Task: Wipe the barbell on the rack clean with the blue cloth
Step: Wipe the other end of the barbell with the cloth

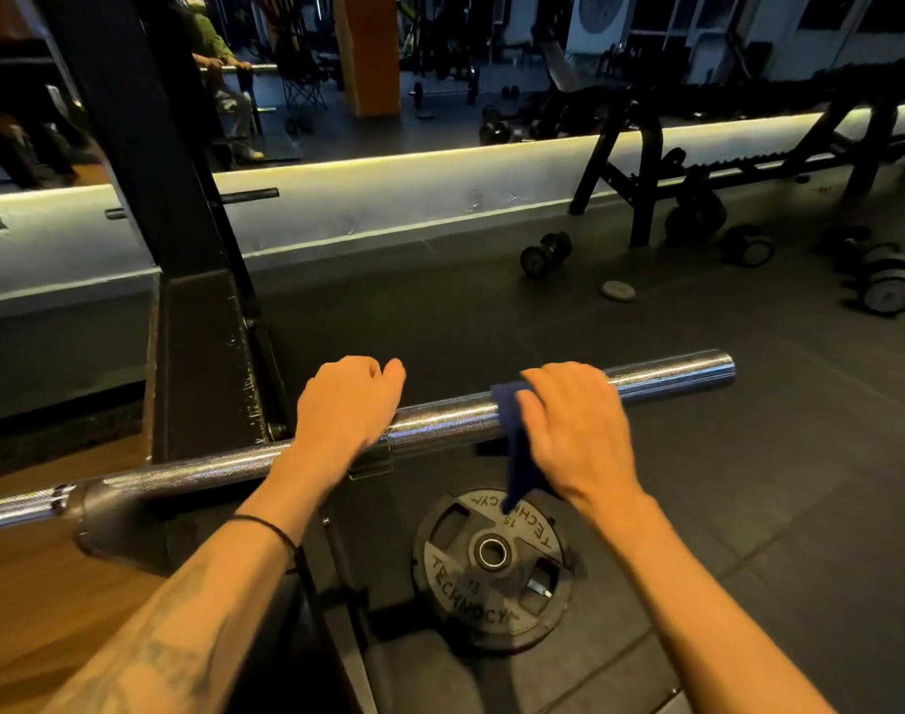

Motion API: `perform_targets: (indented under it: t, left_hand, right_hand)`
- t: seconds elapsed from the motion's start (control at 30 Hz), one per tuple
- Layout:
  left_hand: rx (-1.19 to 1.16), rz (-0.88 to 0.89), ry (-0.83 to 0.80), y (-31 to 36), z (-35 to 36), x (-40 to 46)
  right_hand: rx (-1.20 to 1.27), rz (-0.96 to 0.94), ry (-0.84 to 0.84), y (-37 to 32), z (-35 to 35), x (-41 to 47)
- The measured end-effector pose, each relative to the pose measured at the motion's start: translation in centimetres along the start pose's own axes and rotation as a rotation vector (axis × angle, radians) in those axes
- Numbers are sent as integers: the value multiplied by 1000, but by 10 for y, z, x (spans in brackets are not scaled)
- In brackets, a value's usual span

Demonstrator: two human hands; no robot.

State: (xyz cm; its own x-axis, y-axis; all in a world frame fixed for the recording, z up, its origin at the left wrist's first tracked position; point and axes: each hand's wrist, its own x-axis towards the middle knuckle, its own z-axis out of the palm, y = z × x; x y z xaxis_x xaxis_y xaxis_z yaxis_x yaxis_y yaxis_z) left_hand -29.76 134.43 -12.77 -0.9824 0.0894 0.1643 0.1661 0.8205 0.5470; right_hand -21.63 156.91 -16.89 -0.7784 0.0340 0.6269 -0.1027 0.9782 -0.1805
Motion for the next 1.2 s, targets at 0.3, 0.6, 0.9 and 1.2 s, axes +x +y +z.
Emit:
perform_targets:
  t: [0.3, 0.6, 0.9, 1.2]
  left_hand:
    - [255, 564, 147, -63, -7, -52]
    - [52, 517, 49, -67, -16, -51]
    - [94, 526, 86, -68, -19, -47]
    - [77, 437, 92, -64, -17, -50]
  right_hand:
    - [-198, 280, 35, 73, -5, -1]
    - [20, 57, 27, -91, 29, -3]
    - [-52, -35, 4, 15, -4, -5]
    - [-149, 414, 48, 66, 6, -9]
